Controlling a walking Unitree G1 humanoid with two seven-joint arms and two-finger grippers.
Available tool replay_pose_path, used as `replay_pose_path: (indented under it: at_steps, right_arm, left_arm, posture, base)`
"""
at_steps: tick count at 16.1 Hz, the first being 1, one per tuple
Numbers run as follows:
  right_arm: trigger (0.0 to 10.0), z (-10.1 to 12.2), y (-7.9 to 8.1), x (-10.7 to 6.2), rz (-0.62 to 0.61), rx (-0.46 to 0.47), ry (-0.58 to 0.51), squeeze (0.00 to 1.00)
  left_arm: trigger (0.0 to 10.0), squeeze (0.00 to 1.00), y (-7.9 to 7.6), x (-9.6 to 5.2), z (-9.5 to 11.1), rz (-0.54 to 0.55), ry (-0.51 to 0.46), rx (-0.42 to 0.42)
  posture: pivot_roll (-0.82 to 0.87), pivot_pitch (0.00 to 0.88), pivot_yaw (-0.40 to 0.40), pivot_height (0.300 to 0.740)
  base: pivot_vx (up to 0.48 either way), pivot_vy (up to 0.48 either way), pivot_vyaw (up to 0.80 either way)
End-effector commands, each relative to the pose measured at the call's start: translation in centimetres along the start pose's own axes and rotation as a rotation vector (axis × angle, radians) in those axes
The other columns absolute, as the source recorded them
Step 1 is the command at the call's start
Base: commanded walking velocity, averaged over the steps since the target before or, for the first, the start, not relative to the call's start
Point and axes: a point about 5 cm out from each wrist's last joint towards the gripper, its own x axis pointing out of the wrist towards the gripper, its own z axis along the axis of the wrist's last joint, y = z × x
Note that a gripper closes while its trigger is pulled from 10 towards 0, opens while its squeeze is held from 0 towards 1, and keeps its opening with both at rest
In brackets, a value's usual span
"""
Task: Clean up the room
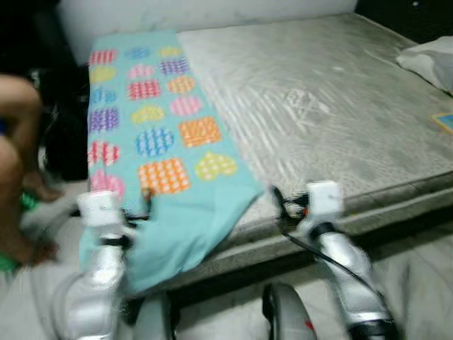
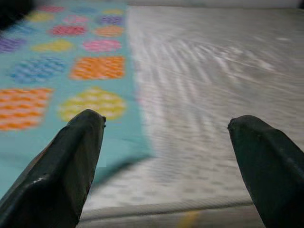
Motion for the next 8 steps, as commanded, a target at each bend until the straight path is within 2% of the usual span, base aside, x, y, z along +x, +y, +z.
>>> replay_pose_path:
  at_steps: [1, 5, 8]
  right_arm:
    - [10.0, 0.30, 1.15, 0.19, 0.035, -0.002, -0.024, 0.00]
    - [10.0, 0.14, 1.04, 0.19, 0.026, 0.032, -0.016, 0.00]
    - [10.0, 0.22, 1.12, 0.22, 0.036, 0.007, -0.020, 0.00]
  left_arm:
    - [10.0, 0.00, 1.23, -0.21, 0.12, 0.028, 0.004, 0.024]
    - [10.0, 0.00, 1.35, -0.15, 0.09, 0.047, 0.008, 0.023]
    - [10.0, 0.00, 1.32, -0.09, 0.02, 0.044, 0.012, 0.026]
  posture:
    - [-0.09, 0.059, 0.021, 0.560]
    - [-0.08, 0.061, 0.021, 0.560]
    - [-0.08, 0.063, 0.017, 0.560]
  base:
    - [0.277, 0.000, 0.00]
    - [0.000, 0.000, 0.00]
    - [0.000, 0.000, 0.00]
